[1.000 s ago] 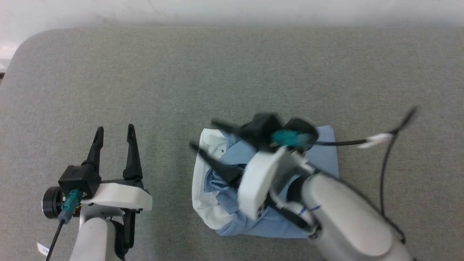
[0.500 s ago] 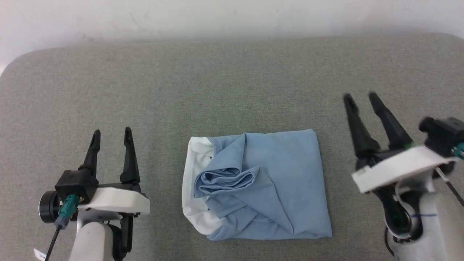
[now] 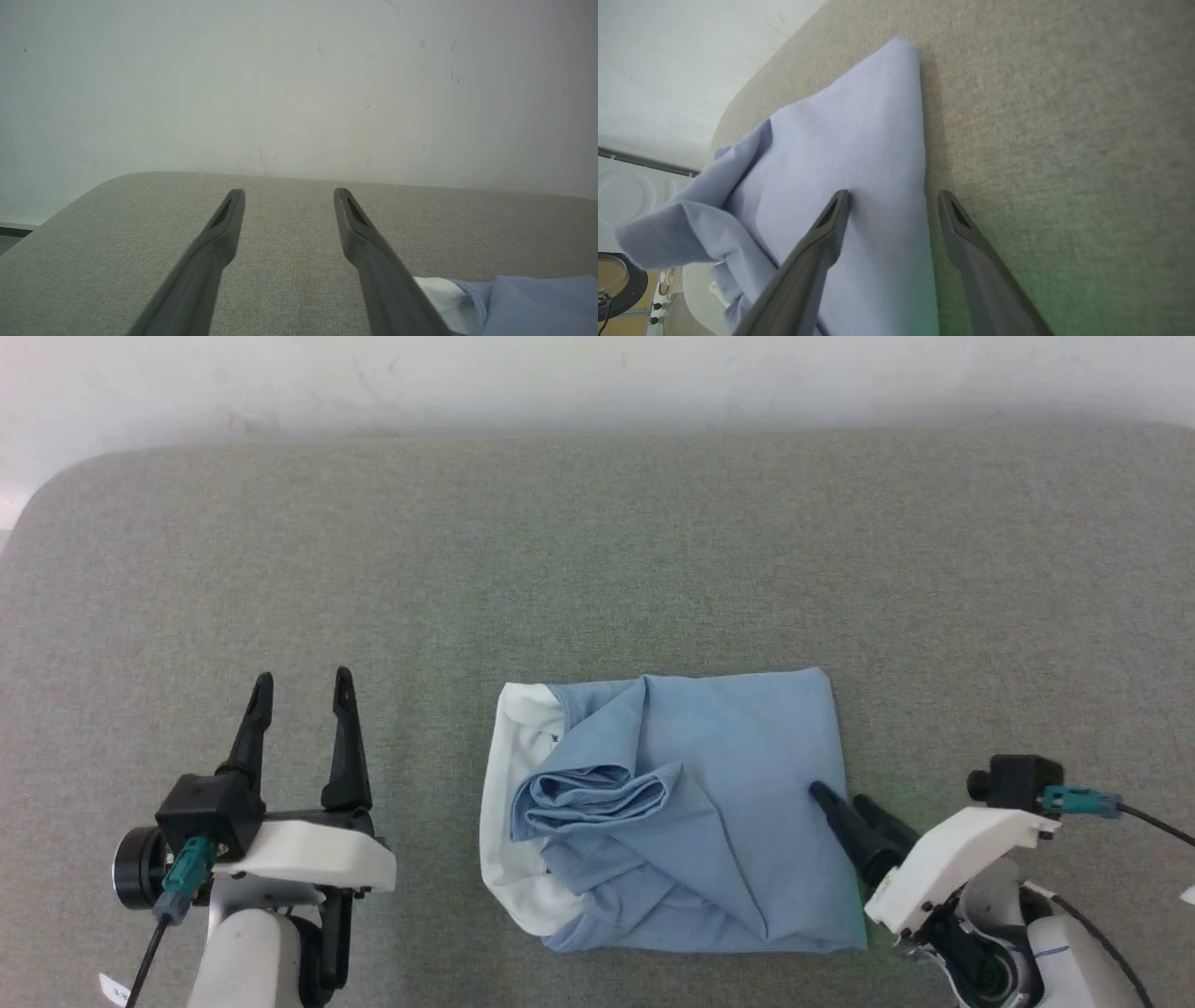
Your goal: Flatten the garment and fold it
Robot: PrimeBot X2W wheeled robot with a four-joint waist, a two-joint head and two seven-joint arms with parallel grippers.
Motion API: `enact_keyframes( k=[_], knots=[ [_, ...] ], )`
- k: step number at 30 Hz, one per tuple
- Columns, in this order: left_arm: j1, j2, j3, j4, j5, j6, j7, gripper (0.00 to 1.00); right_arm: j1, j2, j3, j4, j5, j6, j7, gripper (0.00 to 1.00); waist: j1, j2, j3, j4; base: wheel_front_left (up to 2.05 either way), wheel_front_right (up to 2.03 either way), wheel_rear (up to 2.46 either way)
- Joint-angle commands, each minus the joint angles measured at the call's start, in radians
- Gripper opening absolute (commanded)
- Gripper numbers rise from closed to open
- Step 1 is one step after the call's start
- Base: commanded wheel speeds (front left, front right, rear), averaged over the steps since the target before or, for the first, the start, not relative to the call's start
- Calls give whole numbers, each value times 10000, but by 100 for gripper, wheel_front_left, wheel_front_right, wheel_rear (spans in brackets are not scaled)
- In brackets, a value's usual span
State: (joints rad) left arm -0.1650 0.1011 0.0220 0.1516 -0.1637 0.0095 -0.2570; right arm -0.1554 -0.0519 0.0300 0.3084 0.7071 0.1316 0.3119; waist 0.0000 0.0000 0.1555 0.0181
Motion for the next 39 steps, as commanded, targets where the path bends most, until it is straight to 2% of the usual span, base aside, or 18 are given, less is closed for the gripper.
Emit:
enact_keyframes(
  k=[1, 8, 9, 10, 11, 12, 13, 16, 19, 23, 27, 33, 39],
  knots=[
    [21, -22, -39, 38, 116, -55, -47, 100, -191, 16, 88, 251, 121, -9, 101, 100, 0, 0, 1, 42, 0, 0, 0],
    [36, -32, -87, 111, 124, -90, -47, 100, -845, 16, 613, 1773, 523, -9, 557, 100, 0, 0, 7, 181, 0, 0, 0],
    [39, -29, -84, 116, 125, -89, -47, 100, -944, 16, 690, 1928, 546, -9, 610, 94, 0, 0, 10, 188, 0, 0, 0],
    [44, -25, -79, 120, 126, -87, -47, 100, -1042, 16, 754, 2065, 545, -9, 642, 62, 0, 0, 9, 190, 0, 0, 0],
    [48, -21, -72, 124, 127, -82, -47, 100, -1146, 16, 816, 2165, 526, -9, 636, 37, 0, 0, 9, 188, 0, 0, 0],
    [50, -19, -64, 125, 126, -74, -47, 100, -1253, 16, 884, 2233, 464, -9, 620, 21, 0, 0, 9, 182, 0, 0, 0],
    [52, -19, -53, 125, 124, -65, -47, 100, -1363, 16, 955, 2264, 398, -9, 600, 0, 0, 0, 5, 171, 0, 0, 0],
    [80, -7, 16, 76, 102, -22, -47, 100, -1753, 16, 1217, 2135, -349, -9, 566, 0, 0, 0, 7, 58, 0, 0, 0],
    [145, 16, 132, -25, 69, 47, -47, 100, -2254, 16, 1464, 1642, -2280, -9, 853, 0, 0, 0, 31, -200, 0, 0, 0],
    [213, 61, 236, -144, 41, 87, -47, 100, -2894, -25, 2010, 472, -5235, -9, 1813, 0, 0, 0, 113, -641, 0, 0, 0],
    [200, 147, 339, -273, 34, 114, -47, 100, -3537, -579, 3028, -540, -6975, -9, 2506, 0, 0, 0, 322, -1229, 0, 0, 0],
    [17, 349, 381, -609, 113, 168, -20, 100, -4682, -1708, 3889, -808, -7534, -9, 2774, 0, 0, 0, 844, -2318, 0, 0, 0],
    [-481, 703, 413, -1082, 220, 189, 208, 100, -5537, -2446, 3650, -161, -7618, -9, 2717, 0, 0, 0, 1623, -3428, 0, 0, 0]
  ],
)
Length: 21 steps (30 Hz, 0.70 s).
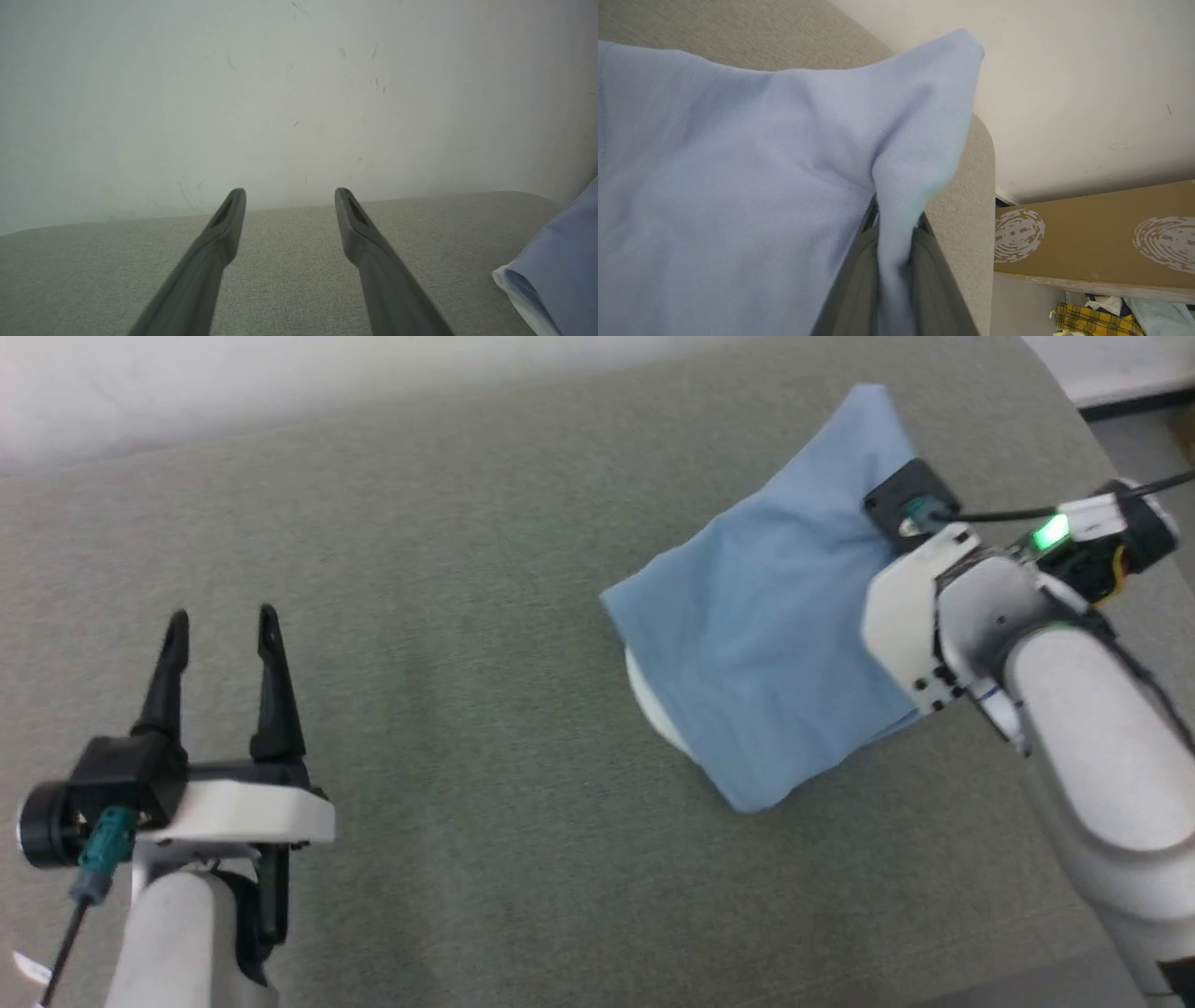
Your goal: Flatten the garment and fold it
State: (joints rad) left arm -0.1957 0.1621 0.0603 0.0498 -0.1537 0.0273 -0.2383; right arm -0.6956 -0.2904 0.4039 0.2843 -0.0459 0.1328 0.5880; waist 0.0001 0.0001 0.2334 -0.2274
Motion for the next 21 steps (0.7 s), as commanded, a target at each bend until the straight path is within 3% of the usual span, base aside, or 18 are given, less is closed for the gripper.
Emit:
enact_keyframes(
  k=[1, 9, 17, 21],
  knots=[
    [-256, 142, 28, -154, 144, 20, 57, 100, -234, -150, -236, 247, -134, -21, -88, 0, -1, -1, 973, -1119, 0, 0, 0],
    [-910, 597, -8, -1089, 428, 115, 603, 100, -1012, -344, -2844, 1966, -947, -21, -1130, 0, -1, -1, 2174, -1741, 0, 0, 0],
    [-1193, 825, -137, -1634, 568, 136, 1050, 100, -1829, -365, -5617, 3400, -2334, -21, -2577, 0, -1, -1, 3055, -1320, 0, 0, 0],
    [-1274, 884, -129, -1714, 549, 145, 1121, 100, -2103, -384, -6297, 3740, -2838, -21, -3051, 0, -1, -1, 3272, -1044, 0, 0, 0]
  ],
)
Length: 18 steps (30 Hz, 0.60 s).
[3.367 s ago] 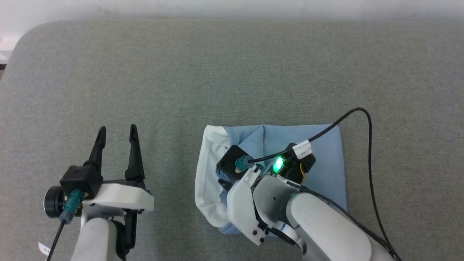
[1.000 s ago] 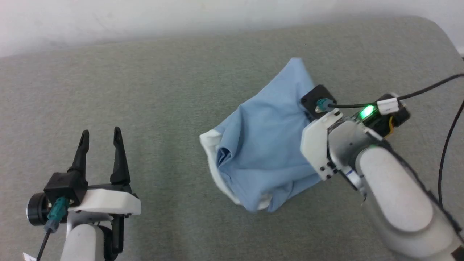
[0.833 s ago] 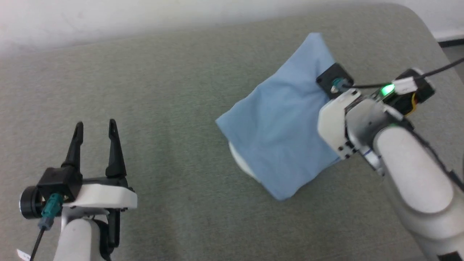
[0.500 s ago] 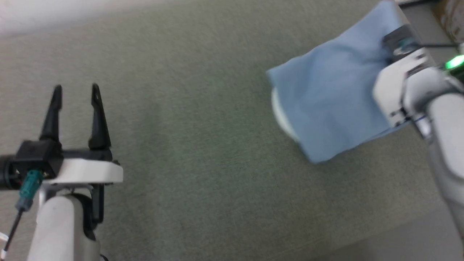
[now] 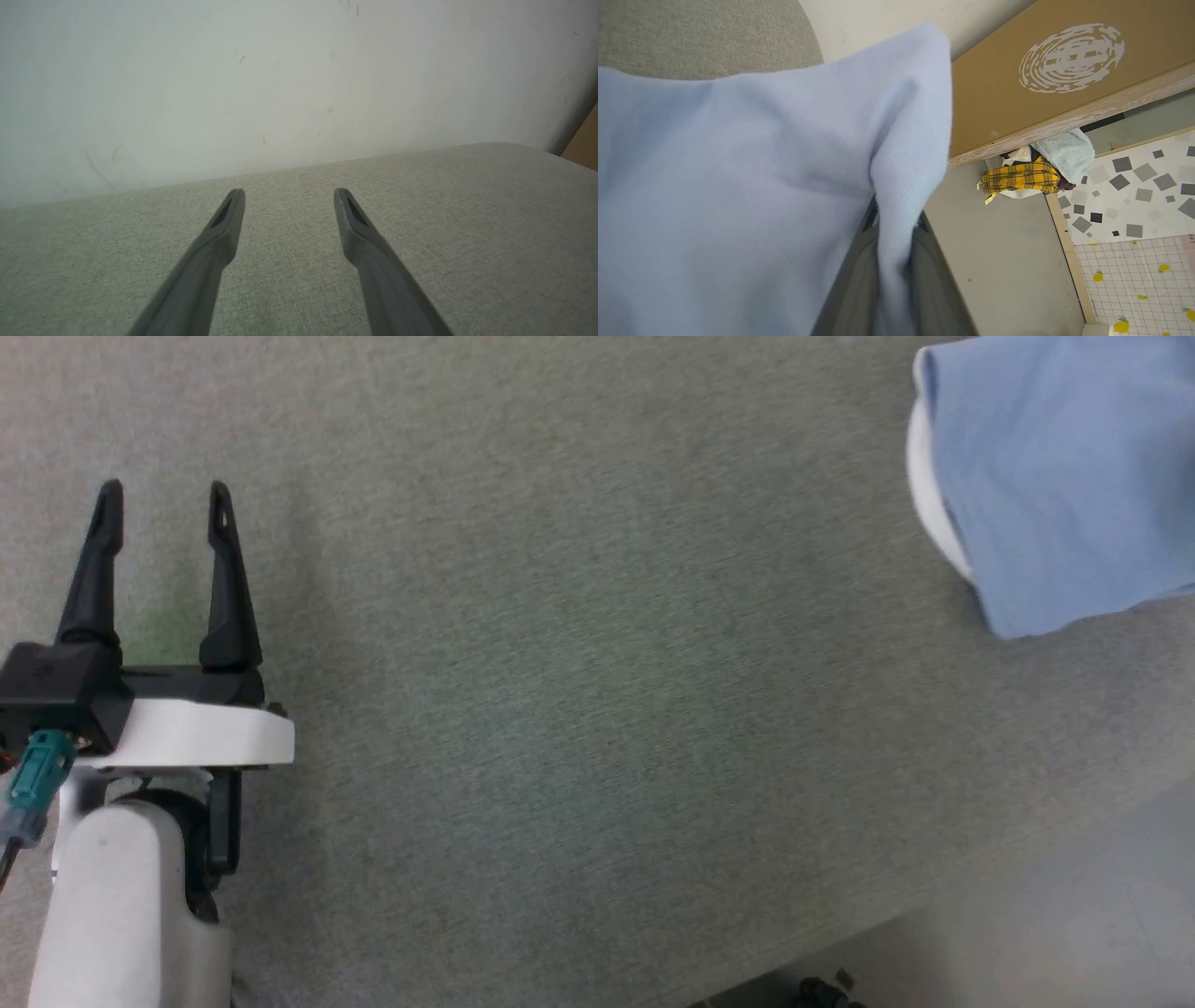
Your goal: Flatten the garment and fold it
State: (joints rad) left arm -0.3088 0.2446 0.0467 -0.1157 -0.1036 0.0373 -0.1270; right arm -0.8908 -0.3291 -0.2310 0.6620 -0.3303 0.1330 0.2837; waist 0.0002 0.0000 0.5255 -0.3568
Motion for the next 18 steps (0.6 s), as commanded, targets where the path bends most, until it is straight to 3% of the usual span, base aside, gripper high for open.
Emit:
enact_keyframes(
  k=[1, 9, 10, 11, 12, 18],
  knots=[
    [-158, 62, 2, -86, 47, 60, 17, 100, -236, -7, -139, 55, -148, -23, -170, 0, -2, 0, 412, 342, 0, 0, 0],
    [-126, 28, -62, -50, -22, 131, -66, 100, -597, -15, -1646, 875, -1052, -23, -995, 0, -2, 0, 442, 914, 0, 0, 0],
    [-96, 12, -66, -11, -40, 144, -94, 100, -589, 3, -1763, 977, -1157, -23, -1062, 23, -2, 0, 382, 947, 0, 0, 0],
    [-59, -5, -73, 40, -57, 154, -129, 100, -573, 20, -1862, 1070, -1252, -23, -1145, 71, -2, 0, 298, 977, 0, 0, 0],
    [-19, -29, -84, 105, -76, 166, -172, 100, -562, 43, -1980, 1150, -1301, -23, -1245, 100, -2, 0, 184, 1010, 0, 0, 0],
    [288, -310, -181, 679, -313, 204, -526, 100, -364, 145, -2035, 1405, -1204, -23, -2287, 100, -2, 0, -863, 1235, 0, 0, 0]
  ],
)
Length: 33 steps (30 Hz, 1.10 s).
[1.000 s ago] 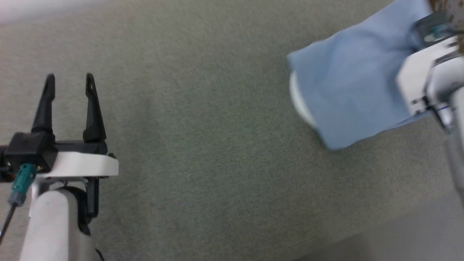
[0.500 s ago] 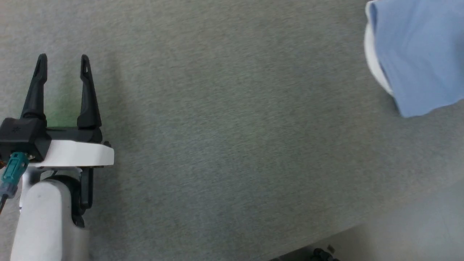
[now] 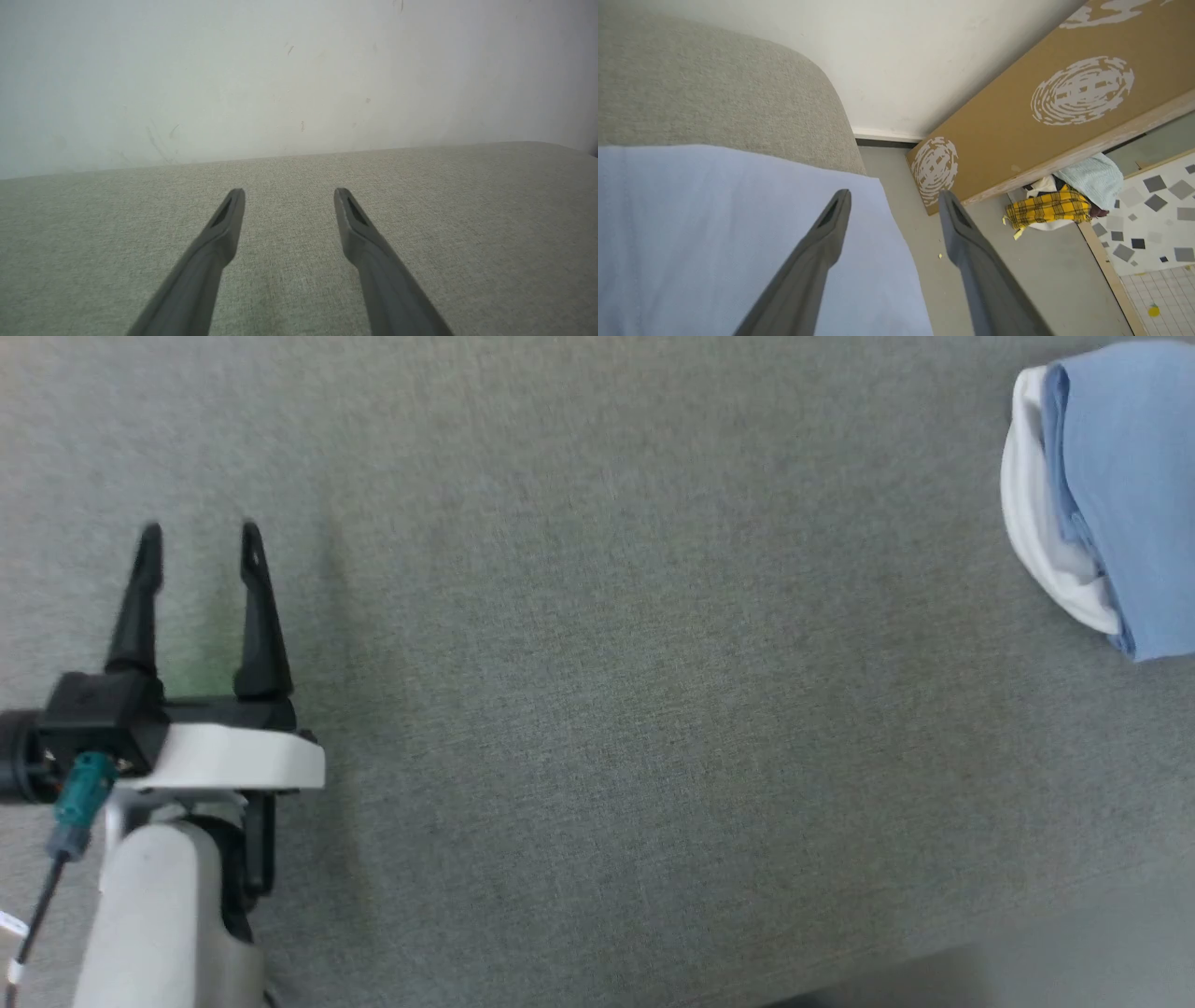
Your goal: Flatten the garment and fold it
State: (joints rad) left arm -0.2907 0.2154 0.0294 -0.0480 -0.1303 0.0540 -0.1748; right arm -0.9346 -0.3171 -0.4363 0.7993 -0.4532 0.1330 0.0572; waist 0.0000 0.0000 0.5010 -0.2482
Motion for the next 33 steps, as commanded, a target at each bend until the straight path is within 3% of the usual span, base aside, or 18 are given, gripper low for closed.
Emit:
enact_keyframes(
  k=[1, 7, 12, 21, 28, 33],
  knots=[
    [183, -72, -29, 107, -94, 36, -98, 100, 129, 47, 94, 59, 138, -23, -206, 100, 0, 0, -815, 193, 0, 0, 0],
    [594, -422, -166, 744, -420, -27, -379, 100, 693, 102, 868, 4, 1192, -23, -1213, 100, 0, 0, -2124, 673, 0, 0, 0],
    [930, -704, -386, 1154, -742, -237, -465, 100, 1509, 330, 1685, -843, 2498, -23, -1789, 100, 0, 0, -3007, 1229, 0, 0, 0],
    [1303, -1093, -737, 1883, -1180, -438, -570, 100, 4260, 1010, 2749, -3997, 4708, -23, -1880, 100, 0, 0, -3921, 2127, 0, 0, 0],
    [1519, -1197, -829, 2400, -1247, -466, -748, 100, 6406, 1771, 3071, -6414, 5227, -23, -1938, 100, 0, 0, -4278, 2373, 0, 0, 0],
    [1695, -1283, -852, 2623, -1242, -438, -831, 100, 7589, 2261, 3304, -7184, 5296, -23, -1974, 100, 0, 0, -4472, 2469, 0, 0, 0]
  ],
)
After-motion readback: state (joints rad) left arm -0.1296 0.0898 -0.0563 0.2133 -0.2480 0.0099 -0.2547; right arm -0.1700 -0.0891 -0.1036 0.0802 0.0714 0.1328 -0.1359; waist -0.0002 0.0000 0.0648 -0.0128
